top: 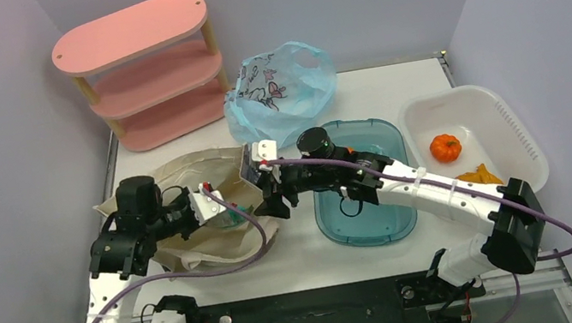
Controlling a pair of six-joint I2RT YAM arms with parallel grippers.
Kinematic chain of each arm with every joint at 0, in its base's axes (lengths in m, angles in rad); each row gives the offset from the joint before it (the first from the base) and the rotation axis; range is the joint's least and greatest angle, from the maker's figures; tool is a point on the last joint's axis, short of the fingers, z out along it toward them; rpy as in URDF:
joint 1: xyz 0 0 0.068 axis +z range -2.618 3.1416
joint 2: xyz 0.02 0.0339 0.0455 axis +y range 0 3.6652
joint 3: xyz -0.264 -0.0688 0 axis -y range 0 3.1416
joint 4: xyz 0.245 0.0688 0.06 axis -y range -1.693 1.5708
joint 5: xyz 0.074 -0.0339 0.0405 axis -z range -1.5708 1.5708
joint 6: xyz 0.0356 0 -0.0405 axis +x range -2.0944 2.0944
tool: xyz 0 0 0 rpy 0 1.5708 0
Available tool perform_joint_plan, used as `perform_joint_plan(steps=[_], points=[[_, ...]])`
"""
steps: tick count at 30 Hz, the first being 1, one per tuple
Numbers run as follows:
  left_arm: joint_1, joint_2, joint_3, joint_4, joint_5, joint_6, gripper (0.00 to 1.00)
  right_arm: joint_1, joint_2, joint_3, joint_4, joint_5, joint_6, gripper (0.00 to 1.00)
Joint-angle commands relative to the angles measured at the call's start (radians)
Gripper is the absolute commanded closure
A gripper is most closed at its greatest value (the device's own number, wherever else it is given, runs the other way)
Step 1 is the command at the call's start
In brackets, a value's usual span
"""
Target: Untie the knot of the grocery bags and take out the mixed food
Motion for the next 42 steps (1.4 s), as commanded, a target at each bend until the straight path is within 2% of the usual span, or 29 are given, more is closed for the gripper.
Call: perform_joint_plan(steps=[1,7,11,17,27,31,33,34,35,36,37,38,39,40,42], points=[[0.004,0.002,0.108,0.098,0.029,-0.098,1.0,-0.011,-0.065,0.03,0.017,0.061,-0.065,0.38],[0.004,0.044,0.216,0.094,0.014,-0.125,1.0,-0.016,-0.1,0.068,0.089,0.051,-0.042,0.24],[0.004,0.065,0.267,0.094,0.011,-0.137,1.0,0.026,-0.11,0.098,0.113,0.053,-0.087,0.2],[0.004,0.076,0.319,0.092,0.007,-0.132,1.0,0.093,-0.063,0.183,0.104,0.094,-0.185,0.18],[0.004,0.08,0.433,0.057,0.012,-0.115,1.0,0.099,0.044,0.266,0.057,0.108,-0.272,0.2],[0.004,0.085,0.479,0.037,0.026,-0.123,1.0,0.1,0.074,0.272,0.05,0.118,-0.293,0.24],[0.003,0.084,0.497,0.025,0.039,-0.126,1.0,0.099,0.083,0.276,0.049,0.13,-0.292,0.37],[0.003,0.083,0.501,0.019,0.042,-0.129,1.0,0.1,0.083,0.278,0.052,0.135,-0.289,0.51],[0.003,0.082,0.507,0.016,0.043,-0.132,1.0,0.099,0.081,0.28,0.057,0.142,-0.277,0.59],[0.003,0.084,0.51,0.014,0.04,-0.145,1.0,0.099,0.078,0.28,0.07,0.146,-0.272,0.74],[0.004,0.084,0.514,0.019,0.027,-0.16,1.0,0.099,0.068,0.278,0.078,0.151,-0.262,0.82],[0.003,0.085,0.516,0.036,0.014,-0.2,1.0,0.098,0.064,0.278,0.098,0.153,-0.257,0.96],[0.003,0.089,0.524,0.051,-0.015,-0.228,0.99,0.098,0.053,0.271,0.112,0.16,-0.244,0.99],[0.003,0.092,0.541,0.09,-0.033,-0.296,0.86,0.096,0.046,0.268,0.13,0.162,-0.238,1.0],[0.003,0.11,0.582,0.146,-0.096,-0.409,0.69,0.091,0.033,0.266,0.159,0.165,-0.22,1.0]])
